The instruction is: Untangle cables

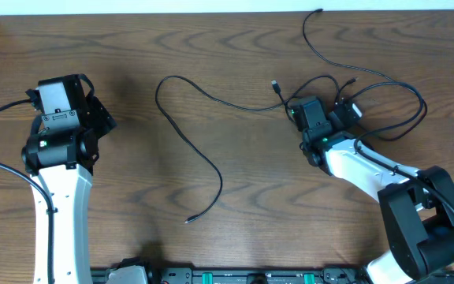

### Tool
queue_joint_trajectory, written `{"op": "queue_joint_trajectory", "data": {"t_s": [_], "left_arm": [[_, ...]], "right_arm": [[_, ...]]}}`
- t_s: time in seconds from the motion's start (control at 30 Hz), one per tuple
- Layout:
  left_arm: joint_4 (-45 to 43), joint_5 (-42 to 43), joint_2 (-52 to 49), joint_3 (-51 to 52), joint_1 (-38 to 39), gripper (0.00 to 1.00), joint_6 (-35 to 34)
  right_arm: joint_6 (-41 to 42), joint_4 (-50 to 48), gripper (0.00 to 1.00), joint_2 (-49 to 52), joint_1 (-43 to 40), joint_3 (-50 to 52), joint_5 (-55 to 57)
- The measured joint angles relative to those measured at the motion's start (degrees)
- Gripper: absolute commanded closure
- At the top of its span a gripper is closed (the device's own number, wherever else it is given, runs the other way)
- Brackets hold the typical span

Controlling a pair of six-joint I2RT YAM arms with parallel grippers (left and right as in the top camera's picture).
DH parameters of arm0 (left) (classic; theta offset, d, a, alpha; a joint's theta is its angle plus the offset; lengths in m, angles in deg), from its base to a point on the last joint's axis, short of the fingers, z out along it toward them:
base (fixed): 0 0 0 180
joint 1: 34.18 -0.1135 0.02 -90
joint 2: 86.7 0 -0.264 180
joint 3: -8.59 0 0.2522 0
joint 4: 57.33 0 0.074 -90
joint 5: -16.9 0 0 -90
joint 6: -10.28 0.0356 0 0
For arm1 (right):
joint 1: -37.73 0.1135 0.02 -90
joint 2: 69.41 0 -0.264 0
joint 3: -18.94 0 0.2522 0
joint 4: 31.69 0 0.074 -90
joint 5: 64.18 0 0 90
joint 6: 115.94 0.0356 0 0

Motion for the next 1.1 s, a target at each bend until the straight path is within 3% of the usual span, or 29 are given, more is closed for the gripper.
{"op": "queue_joint_trajectory", "data": {"t_s": [0.13, 0.27, 0.43, 0.67, 0.73, 0.83, 1.1], "left_arm": [[0.0, 0.0, 0.0, 0.0, 0.0, 0.08, 0.0], [0.0, 0.0, 0.0, 0.0, 0.0, 0.08, 0.0], [0.0, 0.0, 0.0, 0.0, 0.0, 0.08, 0.0], [0.0, 0.02, 0.0, 0.0, 0.0, 0.08, 0.0], [-0.02, 0.04, 0.0, 0.0, 0.0, 0.08, 0.0], [0.0, 0.17, 0.0, 0.0, 0.0, 0.08, 0.0], [0.0, 0.2, 0.0, 0.0, 0.0, 0.08, 0.0]], "right_arm": [[0.44, -0.09, 0.25, 0.42, -0.81, 0.0, 0.33], [0.68, -0.17, 0.15, 2.84, -1.53, 0.0, 0.33], [0.28, -1.14, 0.11, 4.68, -1.68, -0.26, 1.95], [-4.37, -6.86, 0.33, 6.45, -1.73, -0.35, 1.62], [-6.73, -9.14, 0.44, 6.91, -1.73, -0.33, 0.9], [-11.78, -13.55, 0.99, 7.3, -1.73, -0.33, -1.49], [-25.9, -16.9, 0.99, 6.29, -1.7, -0.31, -10.43]]}}
